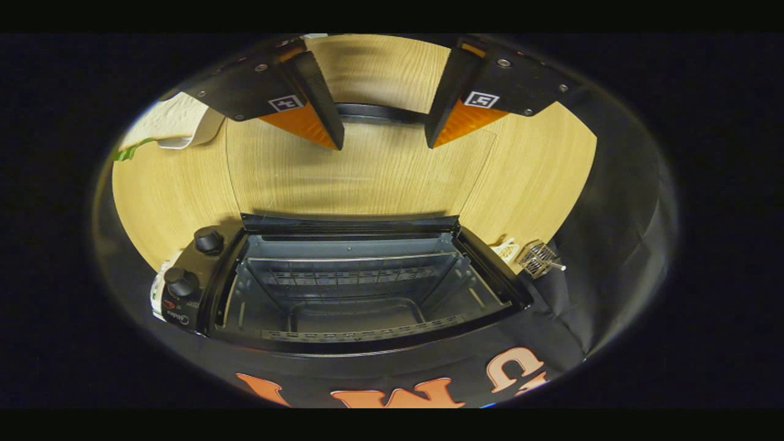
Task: Open the toaster oven, put the food inside, and close the toaster oven door.
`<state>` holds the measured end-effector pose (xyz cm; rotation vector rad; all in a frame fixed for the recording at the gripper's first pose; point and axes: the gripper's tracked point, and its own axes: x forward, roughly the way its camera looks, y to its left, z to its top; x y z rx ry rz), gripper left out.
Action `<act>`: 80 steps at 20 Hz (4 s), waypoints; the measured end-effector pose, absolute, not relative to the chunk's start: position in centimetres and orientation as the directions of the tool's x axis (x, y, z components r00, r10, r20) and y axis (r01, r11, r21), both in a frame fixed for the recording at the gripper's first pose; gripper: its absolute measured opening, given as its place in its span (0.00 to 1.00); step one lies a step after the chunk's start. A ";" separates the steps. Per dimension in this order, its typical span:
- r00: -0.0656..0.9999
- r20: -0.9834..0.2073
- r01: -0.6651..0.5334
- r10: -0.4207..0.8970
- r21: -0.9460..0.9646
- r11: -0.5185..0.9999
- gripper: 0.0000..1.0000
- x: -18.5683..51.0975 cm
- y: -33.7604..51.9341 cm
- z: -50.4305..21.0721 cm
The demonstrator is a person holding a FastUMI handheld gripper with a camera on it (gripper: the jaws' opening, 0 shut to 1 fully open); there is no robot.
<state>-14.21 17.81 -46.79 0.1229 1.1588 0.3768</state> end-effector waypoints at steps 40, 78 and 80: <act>0.396 -0.904 0.141 0.161 0.233 0.962 0.71 -19.3 -7.8 -43.8; 0.656 -0.461 0.283 0.598 0.884 0.371 0.27 -4.9 12.0 -37.0; 0.651 -0.465 0.293 0.600 0.883 0.366 0.27 -3.9 13.5 -37.9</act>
